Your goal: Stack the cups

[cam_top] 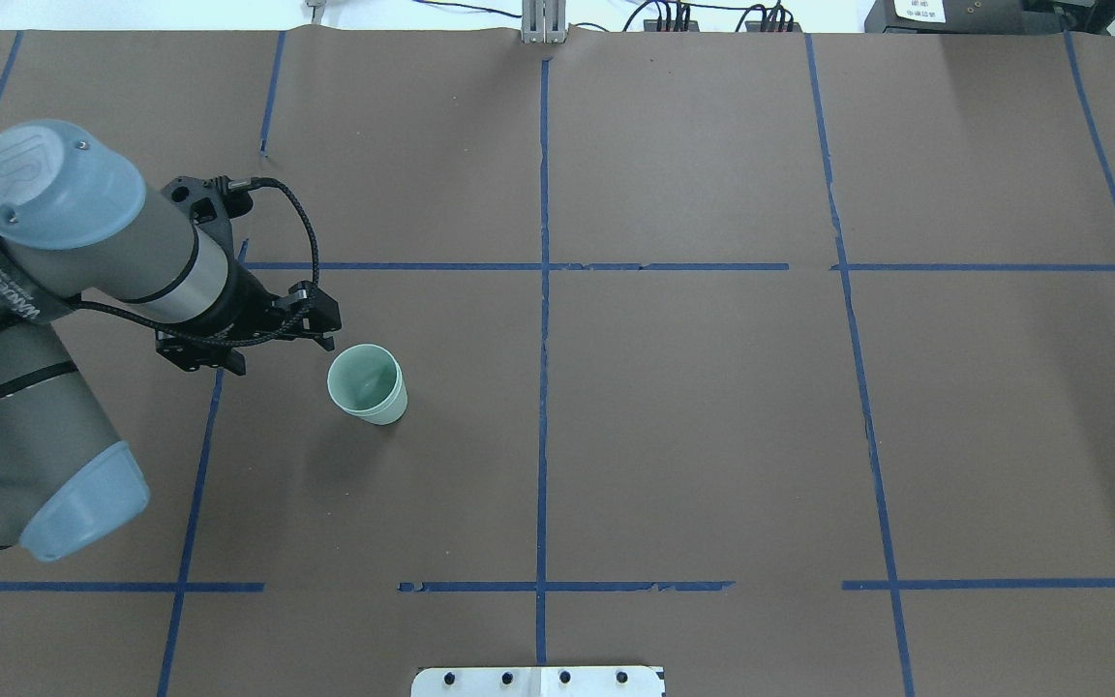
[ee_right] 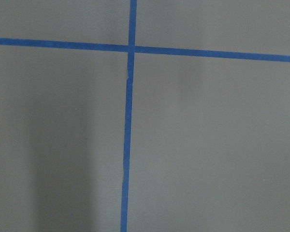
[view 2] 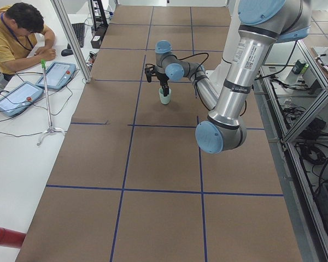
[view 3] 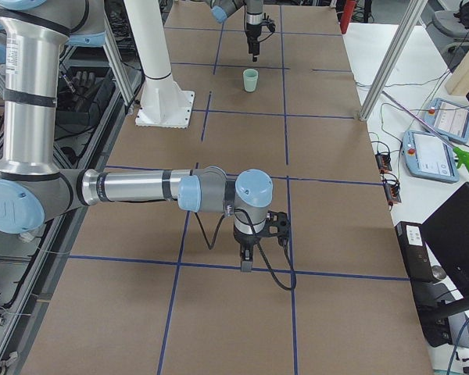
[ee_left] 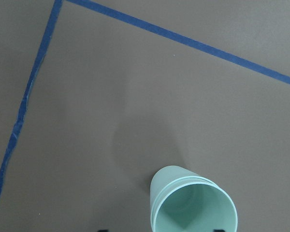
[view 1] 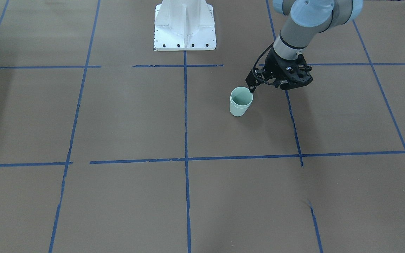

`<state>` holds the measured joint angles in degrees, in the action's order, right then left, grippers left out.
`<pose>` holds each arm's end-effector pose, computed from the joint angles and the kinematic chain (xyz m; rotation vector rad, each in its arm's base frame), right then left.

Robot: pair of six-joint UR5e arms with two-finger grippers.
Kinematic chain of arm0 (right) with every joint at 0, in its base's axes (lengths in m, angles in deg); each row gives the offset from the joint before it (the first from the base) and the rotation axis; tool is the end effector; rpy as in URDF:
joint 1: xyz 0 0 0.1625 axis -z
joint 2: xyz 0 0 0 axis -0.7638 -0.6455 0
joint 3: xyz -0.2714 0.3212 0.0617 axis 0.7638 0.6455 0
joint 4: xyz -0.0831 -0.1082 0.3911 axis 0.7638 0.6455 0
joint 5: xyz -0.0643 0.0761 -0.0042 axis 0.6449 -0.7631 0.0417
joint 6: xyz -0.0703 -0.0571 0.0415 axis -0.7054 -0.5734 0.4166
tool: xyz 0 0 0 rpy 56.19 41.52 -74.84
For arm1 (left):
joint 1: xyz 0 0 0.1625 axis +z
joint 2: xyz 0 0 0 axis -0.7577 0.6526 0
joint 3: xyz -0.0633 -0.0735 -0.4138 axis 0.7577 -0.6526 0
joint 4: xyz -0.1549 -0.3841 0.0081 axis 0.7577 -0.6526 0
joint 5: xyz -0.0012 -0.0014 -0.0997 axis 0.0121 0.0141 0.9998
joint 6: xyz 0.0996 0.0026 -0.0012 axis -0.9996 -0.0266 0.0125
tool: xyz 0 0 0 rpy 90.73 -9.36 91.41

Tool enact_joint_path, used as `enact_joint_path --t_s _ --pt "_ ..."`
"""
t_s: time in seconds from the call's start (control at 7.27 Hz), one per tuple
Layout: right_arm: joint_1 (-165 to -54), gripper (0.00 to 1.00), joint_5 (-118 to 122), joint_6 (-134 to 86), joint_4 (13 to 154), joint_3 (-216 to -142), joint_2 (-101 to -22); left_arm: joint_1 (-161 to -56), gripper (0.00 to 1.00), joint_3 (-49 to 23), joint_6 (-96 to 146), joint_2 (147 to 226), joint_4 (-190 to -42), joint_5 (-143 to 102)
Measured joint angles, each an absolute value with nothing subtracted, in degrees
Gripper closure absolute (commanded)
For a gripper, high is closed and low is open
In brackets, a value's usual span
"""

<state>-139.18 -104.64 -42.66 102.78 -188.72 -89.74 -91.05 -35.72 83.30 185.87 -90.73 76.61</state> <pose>0.0656 -0.4296 0.6304 -0.0146 -0.6860 -0.0373 0.3601 -0.4361 0.2928 -0.0553 0.8812 -0.2160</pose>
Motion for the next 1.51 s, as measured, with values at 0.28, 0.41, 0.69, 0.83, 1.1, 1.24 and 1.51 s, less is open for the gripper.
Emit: enact_joint_path --t_s 0.28,0.41,0.69,0.83,1.1,1.24,1.51 --pt "-139.1 0.00 -104.6 -42.7 102.8 -188.7 -89.7 -100.0 0.00 -35.9 64.1 178.4 -91.0 78.5" --pt "-139.1 0.00 -104.6 -42.7 102.8 -188.7 -89.7 -106.0 0.00 -35.8 52.3 173.8 -91.0 80.3" --pt "-139.1 0.00 -104.6 -42.7 102.8 -188.7 -89.7 -118.9 0.00 -34.2 28.2 165.2 -91.0 82.1" --pt "-139.1 0.00 -104.6 -42.7 102.8 -188.7 -89.7 -125.1 0.00 -32.3 18.6 162.3 -90.9 82.9" --pt "-139.2 0.00 -104.6 -42.7 102.8 -188.7 -89.8 -133.9 0.00 -28.5 9.1 157.9 -90.9 86.7" --pt "-139.2 0.00 -104.6 -42.7 102.8 -188.7 -89.8 -136.5 0.00 -27.2 5.8 156.8 -90.9 88.4" --pt "-139.2 0.00 -104.6 -42.7 102.8 -188.7 -89.7 -138.8 0.00 -26.5 2.3 154.8 -90.7 90.4"
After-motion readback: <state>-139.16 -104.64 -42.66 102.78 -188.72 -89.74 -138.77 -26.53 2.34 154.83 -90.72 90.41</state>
